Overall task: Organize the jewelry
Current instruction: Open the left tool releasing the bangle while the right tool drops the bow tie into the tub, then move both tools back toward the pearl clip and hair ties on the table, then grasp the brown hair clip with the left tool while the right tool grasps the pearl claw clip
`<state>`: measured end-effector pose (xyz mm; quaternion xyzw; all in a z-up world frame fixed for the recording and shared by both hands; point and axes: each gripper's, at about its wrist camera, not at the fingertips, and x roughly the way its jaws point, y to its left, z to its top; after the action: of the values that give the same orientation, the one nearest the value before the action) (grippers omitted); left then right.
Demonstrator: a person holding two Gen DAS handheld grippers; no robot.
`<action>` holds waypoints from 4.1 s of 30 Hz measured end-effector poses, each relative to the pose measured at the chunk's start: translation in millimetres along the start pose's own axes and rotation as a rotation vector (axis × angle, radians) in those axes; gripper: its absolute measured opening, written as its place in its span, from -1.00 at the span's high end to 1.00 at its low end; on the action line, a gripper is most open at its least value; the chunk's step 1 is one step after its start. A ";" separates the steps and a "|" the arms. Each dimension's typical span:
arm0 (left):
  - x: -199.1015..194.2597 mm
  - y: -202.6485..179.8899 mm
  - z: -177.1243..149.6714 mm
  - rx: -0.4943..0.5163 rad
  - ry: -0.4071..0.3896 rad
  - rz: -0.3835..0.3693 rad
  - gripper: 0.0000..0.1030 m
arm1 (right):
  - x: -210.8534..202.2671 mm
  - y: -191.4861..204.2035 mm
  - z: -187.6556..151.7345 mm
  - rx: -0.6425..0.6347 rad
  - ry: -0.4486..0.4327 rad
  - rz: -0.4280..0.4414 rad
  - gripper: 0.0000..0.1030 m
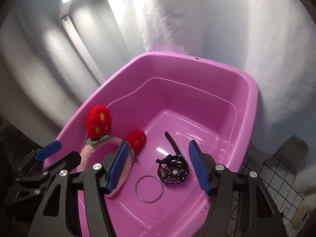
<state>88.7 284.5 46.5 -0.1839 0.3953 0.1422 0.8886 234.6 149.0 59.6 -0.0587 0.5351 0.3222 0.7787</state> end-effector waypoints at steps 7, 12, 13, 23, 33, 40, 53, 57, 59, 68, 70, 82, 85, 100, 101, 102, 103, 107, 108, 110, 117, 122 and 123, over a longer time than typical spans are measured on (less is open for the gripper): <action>-12.0 1.5 -3.4 0.004 -0.022 -0.003 -0.78 | -9.6 4.6 -4.8 0.029 -0.013 -0.009 -0.27; -23.8 4.8 -9.4 0.016 -0.041 -0.001 -0.79 | -25.5 15.2 -17.0 0.018 -0.054 -0.023 -0.38; -25.9 5.6 -11.0 0.018 -0.040 -0.001 -0.79 | -28.9 16.6 -20.8 0.021 -0.060 -0.014 -0.40; -59.1 -8.2 -31.2 0.095 -0.110 -0.077 -0.85 | -86.2 8.4 -87.4 0.170 -0.242 0.078 -0.50; -81.2 -75.1 -57.0 0.210 -0.108 -0.287 -0.86 | -158.2 -23.8 -163.3 0.298 -0.372 0.006 -0.53; -84.8 -138.4 -93.3 0.290 -0.080 -0.417 -0.88 | -217.7 -76.1 -236.5 0.403 -0.382 -0.123 -0.63; -56.9 -220.1 -195.3 0.233 0.019 -0.250 -0.88 | -254.9 -232.4 -321.0 0.470 -0.300 -0.142 -0.72; -50.1 -244.8 -233.0 0.177 0.054 -0.174 -0.88 | -247.0 -267.9 -325.4 0.350 -0.234 -0.154 -0.72; -48.0 -256.1 -252.3 0.163 0.044 -0.125 -0.88 | -240.4 -284.4 -327.1 0.302 -0.213 -0.146 -0.72; -21.7 -285.6 -301.2 0.058 0.067 0.043 -0.88 | -187.5 -318.5 -319.6 0.069 -0.106 -0.109 -0.72; -14.2 -289.9 -306.0 0.044 0.067 0.070 -0.88 | -176.1 -320.4 -318.4 0.017 -0.097 -0.118 -0.72; 28.7 -311.6 -337.1 0.005 0.082 0.093 -0.88 | -126.6 -331.0 -307.8 -0.088 -0.060 -0.009 -0.72; 36.0 -312.9 -339.4 0.001 0.086 0.097 -0.88 | -116.2 -331.6 -306.5 -0.095 -0.051 0.001 -0.72; 51.0 -312.2 -331.4 0.028 0.047 0.192 -0.87 | -97.6 -330.0 -300.0 -0.066 -0.024 -0.019 -0.71; 51.8 -312.9 -331.4 0.033 0.051 0.198 -0.88 | -97.5 -329.5 -300.6 -0.068 -0.026 -0.022 -0.71; 52.8 -313.7 -331.2 0.038 0.053 0.205 -0.88 | -97.3 -328.8 -300.9 -0.070 -0.028 -0.027 -0.71; 53.3 -314.1 -331.2 0.041 0.056 0.209 -0.88 | -97.1 -328.0 -301.1 -0.074 -0.029 -0.032 -0.71; 54.9 -313.7 -330.0 0.042 0.060 0.221 -0.89 | -94.8 -323.9 -300.9 -0.095 -0.028 -0.056 -0.70; 55.4 -313.6 -329.4 0.042 0.061 0.225 -0.89 | -94.8 -324.1 -301.0 -0.094 -0.029 -0.055 -0.70; 55.8 -312.3 -328.9 0.038 0.062 0.226 -0.89 | -95.8 -325.3 -301.1 -0.093 -0.033 -0.067 -0.55; 55.8 -316.8 -329.0 0.046 0.047 0.220 -0.64 | -98.0 -327.3 -301.3 -0.108 -0.039 -0.086 -0.10; 50.5 -324.8 -331.9 0.067 0.025 0.195 -0.13 | -99.1 -325.2 -303.5 -0.117 -0.037 -0.066 0.19; 49.3 -326.0 -332.6 0.073 0.019 0.187 0.12 | -99.4 -325.9 -303.8 -0.113 -0.038 -0.063 0.19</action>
<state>34.2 -147.0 -126.9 -0.1151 0.4241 0.2084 0.8738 155.2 -283.2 -64.1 -0.1132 0.4992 0.3282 0.7939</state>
